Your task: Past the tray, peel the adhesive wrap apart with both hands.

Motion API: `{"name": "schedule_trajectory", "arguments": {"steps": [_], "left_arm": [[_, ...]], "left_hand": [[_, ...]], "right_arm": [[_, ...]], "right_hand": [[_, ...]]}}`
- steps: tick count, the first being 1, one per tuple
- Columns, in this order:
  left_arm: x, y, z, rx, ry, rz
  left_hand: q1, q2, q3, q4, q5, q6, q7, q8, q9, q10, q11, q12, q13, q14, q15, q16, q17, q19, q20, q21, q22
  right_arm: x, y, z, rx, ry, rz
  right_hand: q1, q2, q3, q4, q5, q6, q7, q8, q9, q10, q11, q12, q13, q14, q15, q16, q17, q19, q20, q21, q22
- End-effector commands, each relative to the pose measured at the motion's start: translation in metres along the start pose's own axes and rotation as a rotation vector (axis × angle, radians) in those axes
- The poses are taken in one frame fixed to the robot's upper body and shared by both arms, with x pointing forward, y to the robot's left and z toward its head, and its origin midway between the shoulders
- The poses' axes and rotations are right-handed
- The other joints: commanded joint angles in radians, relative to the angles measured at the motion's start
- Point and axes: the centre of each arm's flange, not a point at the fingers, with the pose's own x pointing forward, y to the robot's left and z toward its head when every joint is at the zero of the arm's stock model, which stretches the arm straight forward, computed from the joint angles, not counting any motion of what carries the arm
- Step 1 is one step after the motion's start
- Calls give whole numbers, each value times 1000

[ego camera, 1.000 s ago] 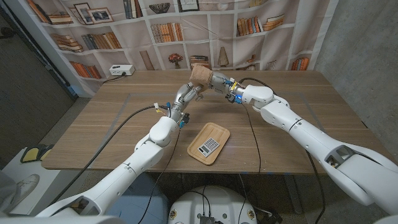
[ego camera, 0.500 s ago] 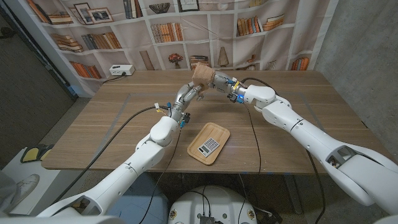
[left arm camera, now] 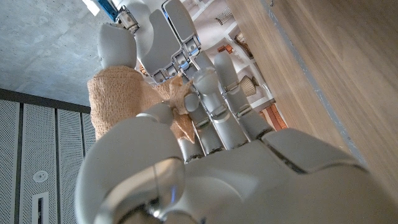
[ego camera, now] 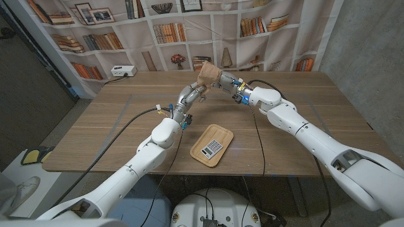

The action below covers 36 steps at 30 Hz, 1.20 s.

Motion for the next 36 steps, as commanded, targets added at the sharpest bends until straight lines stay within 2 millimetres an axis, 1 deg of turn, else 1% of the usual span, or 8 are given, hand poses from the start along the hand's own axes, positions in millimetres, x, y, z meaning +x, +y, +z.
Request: {"name": "schedule_trajectory", "arguments": {"steps": [1, 7, 10, 13, 14, 23, 28, 36], "left_arm": [[-3, 8, 1, 2, 4, -2], [-7, 14, -1, 0, 14, -4], [-8, 16, -1, 0, 15, -5], [-7, 17, -2, 0, 16, -9], [-7, 18, -2, 0, 16, -11], [-9, 20, -2, 1, 16, -10], [-13, 23, -4, 0, 19, -5], [-20, 31, -7, 2, 29, 14]], "left_hand": [[-10, -2, 6, -5, 9, 9, 2, 6, -1, -6, 0, 13, 1, -3, -2, -8, -6, -9, -1, 10, -6], [-17, -1, 7, -10, 12, 11, 0, 8, 0, -10, -2, 27, 0, 1, -3, -19, -14, -15, -1, 20, -18], [-19, -1, 6, -10, 13, 11, 2, 6, -5, -12, -1, 30, 0, 2, -3, -21, -13, -18, 0, 23, -20], [-21, -1, 6, -13, 13, 11, 3, 4, -8, -15, -1, 35, 0, -1, -3, -30, -21, -20, 2, 27, -25], [-22, 0, 6, -13, 13, 14, -1, 4, -10, -16, -1, 36, -1, 2, -3, -29, -20, -21, 2, 28, -27], [-28, 1, 7, -18, 14, 14, 1, 4, -13, -23, -1, 49, -1, 5, -4, -41, -28, -28, 3, 37, -41], [-32, 3, 7, -20, 15, 15, 5, 4, -16, -26, -2, 58, -2, 7, -4, -50, -34, -29, 4, 44, -50], [-40, 5, 8, -24, 17, 16, 2, 8, -14, -33, -2, 77, -2, 16, -5, -60, -36, -33, 3, 59, -73]], "right_arm": [[-2, -2, -1, 18, -11, -59], [-2, 0, -5, 43, -19, -96], [-4, 2, -7, 53, -26, -122], [-5, 2, -7, 61, -29, -136], [-5, 2, -7, 59, -31, -139], [-8, 0, -6, 80, -51, -177], [-8, 0, -6, 88, -60, -189], [-8, -2, -7, 93, -65, -211]], "right_hand": [[2, 8, -3, -5, 1, 3, 14, 8, 0, 8, 0, 8, -1, -36, -7, 10, 0, 6, -6, 5, 2], [-2, 10, -3, -3, 2, 13, 13, 11, 0, 14, -2, 10, -1, -28, -12, 12, 0, 12, -9, 6, 2], [-8, 18, -2, 1, 2, 30, 4, 15, 0, 28, -12, 14, -1, -19, -18, 16, 1, 19, -11, 7, 2], [-23, 30, -3, 10, 2, 53, -12, 21, 0, 47, -26, 19, -1, -8, -29, 20, 3, 30, -17, 9, 2], [-25, 30, -3, 11, 2, 55, -12, 21, 0, 48, -25, 19, -1, -7, -29, 21, 3, 31, -16, 9, 2], [-42, 29, -9, 18, 2, 59, -16, 20, 0, 57, -29, 21, -1, 2, -33, 24, 5, 37, -17, 10, 2], [-53, 27, -14, 23, 2, 65, -18, 21, 0, 61, -29, 21, -1, 4, -33, 24, 6, 41, -15, 10, 2], [-66, 23, -20, 28, 2, 68, -18, 20, 0, 65, -30, 21, -1, 8, -34, 25, 6, 43, -14, 9, 2]]}}
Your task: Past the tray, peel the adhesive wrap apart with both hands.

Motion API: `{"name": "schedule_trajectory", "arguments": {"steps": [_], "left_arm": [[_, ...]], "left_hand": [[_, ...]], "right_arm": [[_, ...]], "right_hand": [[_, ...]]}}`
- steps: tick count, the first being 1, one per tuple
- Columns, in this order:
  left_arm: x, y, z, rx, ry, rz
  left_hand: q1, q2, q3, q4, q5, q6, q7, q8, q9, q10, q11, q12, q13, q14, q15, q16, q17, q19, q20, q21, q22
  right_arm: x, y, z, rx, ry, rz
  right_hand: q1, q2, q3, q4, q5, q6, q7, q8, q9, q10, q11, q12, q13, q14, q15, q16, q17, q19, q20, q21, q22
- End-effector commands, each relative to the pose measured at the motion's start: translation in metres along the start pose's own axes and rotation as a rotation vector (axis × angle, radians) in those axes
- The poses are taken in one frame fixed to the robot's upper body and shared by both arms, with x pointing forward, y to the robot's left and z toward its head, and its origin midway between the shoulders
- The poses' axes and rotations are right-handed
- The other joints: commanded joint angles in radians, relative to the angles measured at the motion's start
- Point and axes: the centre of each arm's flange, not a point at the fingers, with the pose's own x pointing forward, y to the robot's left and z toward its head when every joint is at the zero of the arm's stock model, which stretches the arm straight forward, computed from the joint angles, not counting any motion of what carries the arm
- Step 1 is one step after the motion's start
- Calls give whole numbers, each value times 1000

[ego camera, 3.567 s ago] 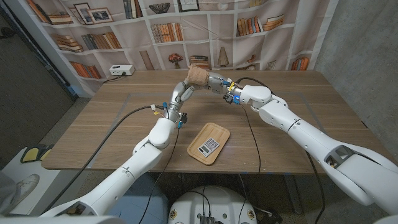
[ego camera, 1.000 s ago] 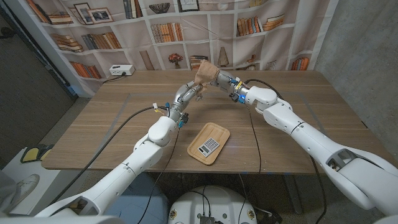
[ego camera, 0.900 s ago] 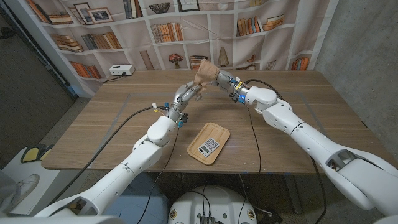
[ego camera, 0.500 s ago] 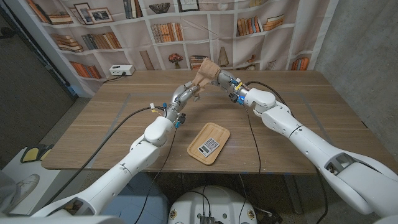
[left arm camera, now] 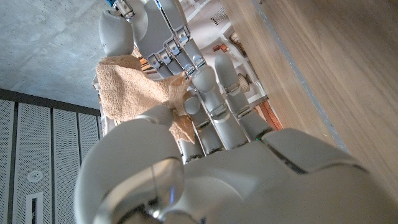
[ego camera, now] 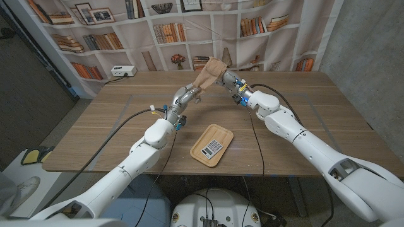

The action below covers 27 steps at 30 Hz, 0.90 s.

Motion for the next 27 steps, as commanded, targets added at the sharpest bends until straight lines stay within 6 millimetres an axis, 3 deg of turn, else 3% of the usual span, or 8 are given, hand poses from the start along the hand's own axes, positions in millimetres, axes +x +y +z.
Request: {"name": "schedule_trajectory", "arguments": {"steps": [1, 27], "left_arm": [[-9, 11, -2, 1, 8, 22], [-32, 55, -4, 2, 22, 71]], "left_hand": [[-9, 3, 1, -6, 7, 11, -2, 7, 0, -6, -1, 16, 2, 9, 1, -8, -2, -5, -4, 11, -10], [-19, 5, 0, -12, 6, 15, -4, 9, -10, -11, -4, 34, -3, 18, 0, -26, -8, -16, -6, 38, -47]], "right_arm": [[-1, -3, -1, 14, -14, -42], [-1, -9, -7, 8, -1, -185]], "right_hand": [[-12, -1, -4, 6, 2, 6, 1, 5, 0, 5, 2, 6, -1, -2, -5, 2, 4, 3, 3, 5, 2], [-37, -13, -18, 14, 4, 13, 2, 3, 0, 13, -4, 5, -2, 6, -14, 2, 4, 13, -1, 5, 2]]}}
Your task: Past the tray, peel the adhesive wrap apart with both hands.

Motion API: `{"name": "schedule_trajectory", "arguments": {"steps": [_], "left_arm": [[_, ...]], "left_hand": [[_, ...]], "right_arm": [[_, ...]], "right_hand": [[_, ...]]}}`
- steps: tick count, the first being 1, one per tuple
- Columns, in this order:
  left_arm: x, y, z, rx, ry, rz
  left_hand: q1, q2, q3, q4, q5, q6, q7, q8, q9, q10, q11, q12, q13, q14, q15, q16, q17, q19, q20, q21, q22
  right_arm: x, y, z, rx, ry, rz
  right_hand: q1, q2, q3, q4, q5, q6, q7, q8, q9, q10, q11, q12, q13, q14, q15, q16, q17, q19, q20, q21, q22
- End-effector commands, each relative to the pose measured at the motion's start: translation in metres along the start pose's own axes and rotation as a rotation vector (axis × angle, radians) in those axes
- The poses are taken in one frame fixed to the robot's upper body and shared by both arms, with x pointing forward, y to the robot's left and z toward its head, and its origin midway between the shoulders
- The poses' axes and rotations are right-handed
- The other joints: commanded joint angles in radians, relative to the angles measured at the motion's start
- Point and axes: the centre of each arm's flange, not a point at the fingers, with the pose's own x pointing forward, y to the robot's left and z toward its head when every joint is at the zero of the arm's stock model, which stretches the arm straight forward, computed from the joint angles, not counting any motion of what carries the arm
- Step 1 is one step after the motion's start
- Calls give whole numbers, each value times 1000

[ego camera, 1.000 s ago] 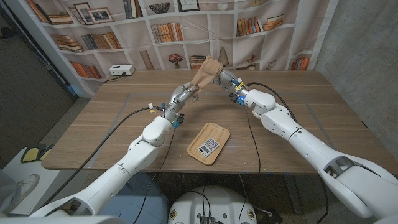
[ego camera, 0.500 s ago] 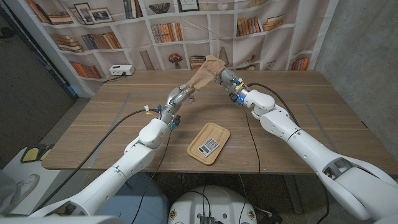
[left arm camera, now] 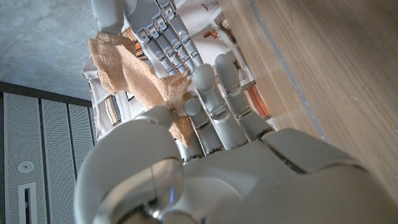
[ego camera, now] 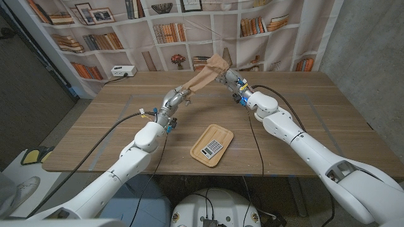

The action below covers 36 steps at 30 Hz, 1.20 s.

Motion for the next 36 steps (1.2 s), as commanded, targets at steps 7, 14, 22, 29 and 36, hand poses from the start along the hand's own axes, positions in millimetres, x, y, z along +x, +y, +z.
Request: {"name": "schedule_trajectory", "arguments": {"steps": [7, 14, 22, 29, 36], "left_arm": [[-8, 25, 4, -6, -10, 20], [-11, 28, 4, -5, -11, 35], [-22, 37, 2, 0, 9, 51], [-35, 44, -1, 2, 25, 66], [-45, 55, -2, 1, 28, 79]], "left_hand": [[-7, 0, 1, -7, 1, 13, 2, 9, -8, -8, 2, 12, 1, 7, 0, -11, -4, -8, 2, 14, -12], [-10, -2, 1, -8, 1, 14, 3, 11, -8, -6, 1, 17, 1, 13, 0, -10, -1, -7, 0, 21, -24], [-11, 1, -1, -10, 0, 16, 1, 10, -13, -6, 3, 24, 2, 13, -1, -19, -8, -11, 0, 31, -37], [-13, 2, -1, -11, 0, 12, 3, 12, -13, -11, 3, 30, 2, 22, -1, -14, -1, -16, 2, 40, -52], [-14, 2, -2, -12, -1, 14, 2, 15, -14, -12, 1, 30, -2, 15, -1, -24, -9, -20, 2, 49, -66]], "right_arm": [[-5, -12, -2, -31, -5, -138], [-12, -25, -1, -34, -8, -189], [-18, -35, -2, -31, -7, -242], [-25, -39, 0, -43, -5, -274], [-29, -40, 0, -48, -1, -306]], "right_hand": [[-6, -2, -7, 1, 6, 20, 1, 4, 0, 16, -6, 6, -2, 7, -15, 2, 3, 14, 1, 6, 2], [-3, 2, -5, -1, 7, 23, 0, 3, 0, 20, -6, 6, -2, 11, -17, 3, 2, 19, -4, 6, 2], [-1, 2, -4, -3, 9, 24, -1, 2, 0, 21, -6, 4, -3, 13, -17, 1, 1, 20, -5, 5, 2], [1, 2, -4, -5, 10, 26, -1, 2, 0, 24, -5, 4, -3, 14, -19, 1, 0, 22, -4, 5, 2], [3, 2, -4, -8, 11, 26, -1, -1, 0, 23, -6, 1, -3, 15, -21, -2, -2, 21, -4, 2, 2]]}}
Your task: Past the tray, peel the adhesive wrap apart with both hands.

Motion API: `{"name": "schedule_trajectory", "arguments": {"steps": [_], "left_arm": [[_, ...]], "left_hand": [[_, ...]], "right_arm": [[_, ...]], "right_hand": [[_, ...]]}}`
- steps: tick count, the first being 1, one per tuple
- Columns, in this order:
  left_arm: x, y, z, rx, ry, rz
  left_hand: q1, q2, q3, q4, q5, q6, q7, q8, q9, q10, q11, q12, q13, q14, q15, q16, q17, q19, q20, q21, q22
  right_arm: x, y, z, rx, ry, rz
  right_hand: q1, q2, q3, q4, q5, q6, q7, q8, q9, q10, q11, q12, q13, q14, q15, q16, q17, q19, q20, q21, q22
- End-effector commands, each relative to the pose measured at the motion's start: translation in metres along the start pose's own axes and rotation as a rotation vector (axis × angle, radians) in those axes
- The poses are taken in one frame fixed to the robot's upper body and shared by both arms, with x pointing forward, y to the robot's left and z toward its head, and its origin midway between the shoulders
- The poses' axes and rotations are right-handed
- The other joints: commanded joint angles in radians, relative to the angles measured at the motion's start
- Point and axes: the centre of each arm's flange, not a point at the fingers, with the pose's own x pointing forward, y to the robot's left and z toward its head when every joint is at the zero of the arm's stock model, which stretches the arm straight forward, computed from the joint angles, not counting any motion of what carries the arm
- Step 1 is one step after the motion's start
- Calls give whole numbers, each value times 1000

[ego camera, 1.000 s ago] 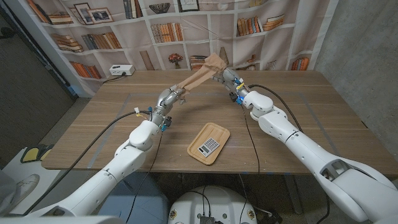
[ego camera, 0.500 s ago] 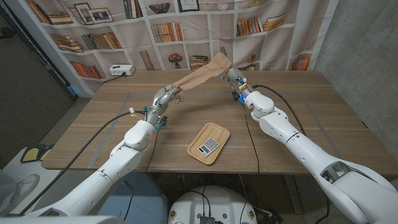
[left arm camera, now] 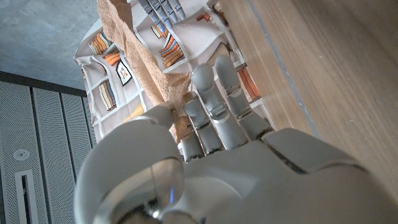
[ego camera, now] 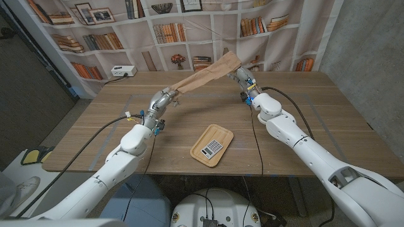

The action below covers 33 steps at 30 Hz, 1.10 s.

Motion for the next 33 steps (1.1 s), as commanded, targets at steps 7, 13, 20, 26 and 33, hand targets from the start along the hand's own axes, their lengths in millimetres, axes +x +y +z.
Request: {"name": "schedule_trajectory", "arguments": {"steps": [7, 13, 20, 26, 33], "left_arm": [[-26, 38, -5, 22, 24, 57], [-34, 49, -7, 9, 25, 116], [-41, 60, -8, 16, 25, 160], [-50, 65, -9, 25, 38, 172], [-61, 66, -13, 12, 51, 193]], "left_hand": [[-12, -3, 1, -8, -1, 5, 3, 4, -2, -1, 1, 10, 4, 6, -3, -10, -6, -11, -3, 12, -11], [-13, -4, 1, -10, -1, 10, 4, 7, -4, 6, 1, 8, -2, 10, -3, -8, -4, -12, -3, 17, -21], [-14, -2, 2, -9, 0, 12, 3, 6, -10, 3, 0, 6, -5, 11, -3, -8, -2, -14, -3, 23, -31], [-15, -3, 2, -11, 0, 11, 3, 7, -10, 6, 0, 6, -3, 11, -3, -9, -1, -15, -2, 28, -38], [-15, -2, 1, -11, 0, 10, 1, 8, -10, 6, -1, 5, -4, 11, -3, -10, -2, -17, -2, 33, -44]], "right_arm": [[-11, -12, 1, -18, 9, -97], [-15, -16, 2, -33, 14, -109], [-17, -18, 5, -45, 17, -114], [-17, -26, 9, -55, 10, -136], [-18, -34, 10, -59, 11, -159]], "right_hand": [[6, 1, -4, -10, 5, 10, 3, -2, 0, 6, 0, 0, 1, 1, -7, -3, -1, 10, -3, 2, 2], [9, 1, -4, -13, 6, 8, 2, -4, -1, 6, -1, -3, 1, 2, -9, -5, -2, 11, -3, 1, 2], [10, 1, -4, -15, 6, 10, 2, -4, -1, 9, -4, -2, 1, 4, -11, -5, -2, 13, -4, 1, 2], [11, 1, -4, -16, 6, 12, 2, -4, -1, 10, -4, -3, 1, 5, -10, -5, -3, 14, -4, 1, 2], [11, 1, -4, -16, 7, 14, 2, -4, -1, 12, -4, -3, 1, 7, -12, -6, -3, 17, -6, 1, 2]]}}
